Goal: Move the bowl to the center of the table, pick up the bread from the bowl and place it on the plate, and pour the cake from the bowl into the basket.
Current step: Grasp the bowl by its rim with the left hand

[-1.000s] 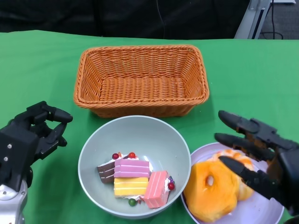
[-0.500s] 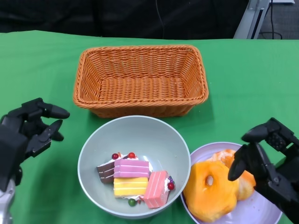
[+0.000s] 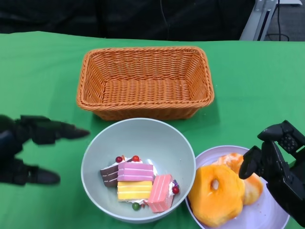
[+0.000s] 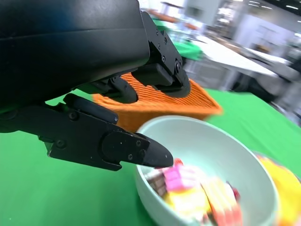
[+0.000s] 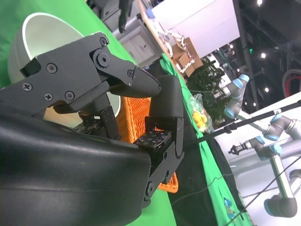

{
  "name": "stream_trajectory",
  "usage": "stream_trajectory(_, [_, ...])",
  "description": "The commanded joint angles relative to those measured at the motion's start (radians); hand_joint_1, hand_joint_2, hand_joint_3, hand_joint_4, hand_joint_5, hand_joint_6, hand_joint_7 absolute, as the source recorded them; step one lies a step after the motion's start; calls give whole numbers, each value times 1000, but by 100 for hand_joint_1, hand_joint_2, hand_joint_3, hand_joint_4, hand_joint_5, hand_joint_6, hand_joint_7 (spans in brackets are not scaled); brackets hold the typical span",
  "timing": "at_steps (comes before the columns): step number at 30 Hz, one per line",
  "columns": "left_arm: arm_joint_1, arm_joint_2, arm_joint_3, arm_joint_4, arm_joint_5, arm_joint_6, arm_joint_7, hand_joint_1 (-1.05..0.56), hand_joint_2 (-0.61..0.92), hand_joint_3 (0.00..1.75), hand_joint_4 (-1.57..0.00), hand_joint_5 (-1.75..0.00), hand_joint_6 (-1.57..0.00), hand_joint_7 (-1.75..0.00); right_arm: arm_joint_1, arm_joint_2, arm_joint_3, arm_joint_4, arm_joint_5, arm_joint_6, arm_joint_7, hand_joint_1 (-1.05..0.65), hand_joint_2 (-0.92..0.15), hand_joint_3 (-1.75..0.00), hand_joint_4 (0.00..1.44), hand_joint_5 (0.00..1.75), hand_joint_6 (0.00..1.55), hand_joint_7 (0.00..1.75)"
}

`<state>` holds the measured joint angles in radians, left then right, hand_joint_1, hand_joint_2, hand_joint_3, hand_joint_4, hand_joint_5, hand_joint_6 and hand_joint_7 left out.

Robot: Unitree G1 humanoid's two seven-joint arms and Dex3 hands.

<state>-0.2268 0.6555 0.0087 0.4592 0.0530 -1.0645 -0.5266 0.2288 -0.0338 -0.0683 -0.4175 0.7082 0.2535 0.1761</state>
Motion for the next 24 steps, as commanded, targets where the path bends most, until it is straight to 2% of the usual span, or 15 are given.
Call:
stream_trajectory(1, [-10,32,-3,28,9,-127,5,-66,90,2,-48,-4,-52,-2,-7,6,-22,5,11,11,-5,-23,-85,-73,64,172,64,135])
stream_trajectory(8, [-17,12,-2,43,17,-257,38,-70,88,0,-68,-8,-69,-5,-7,26,-27,-3,15,32,-18,-23,-88,-69,63,170,63,133])
stream_trajectory(11, [-14,-32,23,57,66,-337,76,-64,86,0,-83,-9,-82,-5,-4,31,-25,-16,4,44,-33,-23,-88,-69,61,170,62,133])
stream_trajectory(15, [-22,-69,37,92,136,-421,107,-57,84,0,-94,-11,-92,-6,0,36,-24,-22,7,52,-35,-22,-87,-71,59,171,59,136])
stream_trajectory(24, [-73,-110,20,173,253,-517,144,-49,85,0,-115,-14,-112,-7,6,51,-19,-25,-4,53,-42,-23,-86,-70,60,168,60,135])
